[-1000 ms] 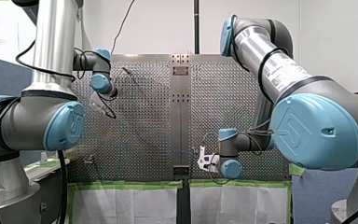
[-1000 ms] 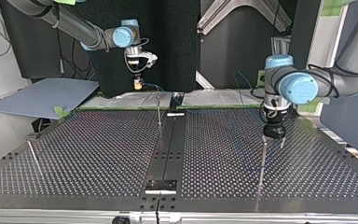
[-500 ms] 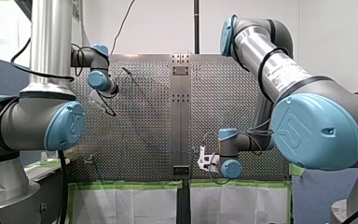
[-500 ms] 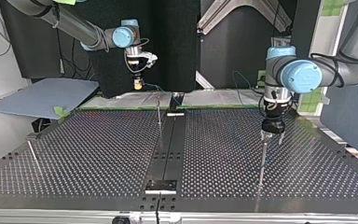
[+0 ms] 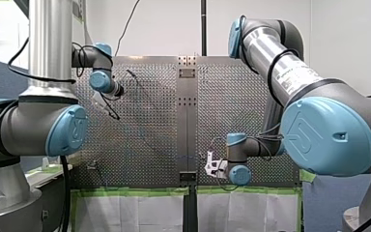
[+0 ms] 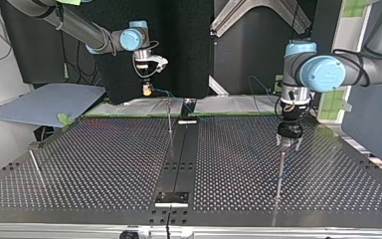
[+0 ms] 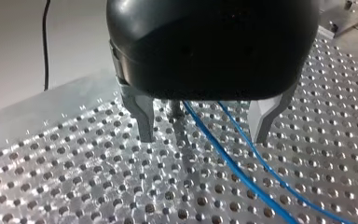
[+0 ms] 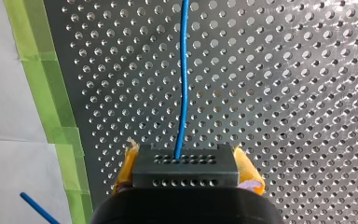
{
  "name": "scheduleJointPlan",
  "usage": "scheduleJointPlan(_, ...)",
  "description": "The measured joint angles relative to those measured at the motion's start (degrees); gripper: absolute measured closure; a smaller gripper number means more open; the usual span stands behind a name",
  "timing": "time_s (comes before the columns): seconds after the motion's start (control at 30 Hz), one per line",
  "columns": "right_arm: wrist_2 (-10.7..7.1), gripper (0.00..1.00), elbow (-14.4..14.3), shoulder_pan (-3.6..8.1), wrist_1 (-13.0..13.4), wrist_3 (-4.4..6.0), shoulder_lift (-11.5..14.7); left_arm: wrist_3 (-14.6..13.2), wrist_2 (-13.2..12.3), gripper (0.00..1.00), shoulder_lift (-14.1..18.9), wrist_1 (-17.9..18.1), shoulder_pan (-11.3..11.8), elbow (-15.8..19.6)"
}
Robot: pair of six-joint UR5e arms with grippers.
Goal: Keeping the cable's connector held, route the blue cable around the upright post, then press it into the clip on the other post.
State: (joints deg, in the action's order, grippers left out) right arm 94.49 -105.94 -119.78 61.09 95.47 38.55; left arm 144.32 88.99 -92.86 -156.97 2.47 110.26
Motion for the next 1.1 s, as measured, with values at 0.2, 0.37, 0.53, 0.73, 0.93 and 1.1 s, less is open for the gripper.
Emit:
scheduleJointPlan(0.2,0.03,1.00,0.02,0.17,0.00,0.00,0.01,-1.14,-0.19,0.00,1.04,-1.35,-0.06,0.03)
scheduleJointPlan(0.37,0.07,1.00,0.01,0.27,0.00,0.00,0.01,-2.25,-0.25,0.00,3.01,-2.26,-0.10,0.68)
scheduleJointPlan(0.53,0.07,1.00,0.01,0.28,0.00,0.00,0.00,-2.60,-1.03,0.00,5.77,-2.43,-0.18,2.40)
scheduleJointPlan(0.73,0.03,1.00,0.03,0.29,0.00,0.00,0.00,-3.90,-1.96,0.00,9.37,-3.55,-0.27,3.65)
scheduleJointPlan(0.93,0.00,1.00,0.03,0.29,0.00,0.00,0.03,-6.51,-2.33,0.00,12.84,-3.55,-0.43,3.78)
scheduleJointPlan(1.1,0.00,1.00,0.04,0.29,0.00,0.00,0.05,-7.17,-4.10,0.00,14.89,-3.39,-0.37,3.80)
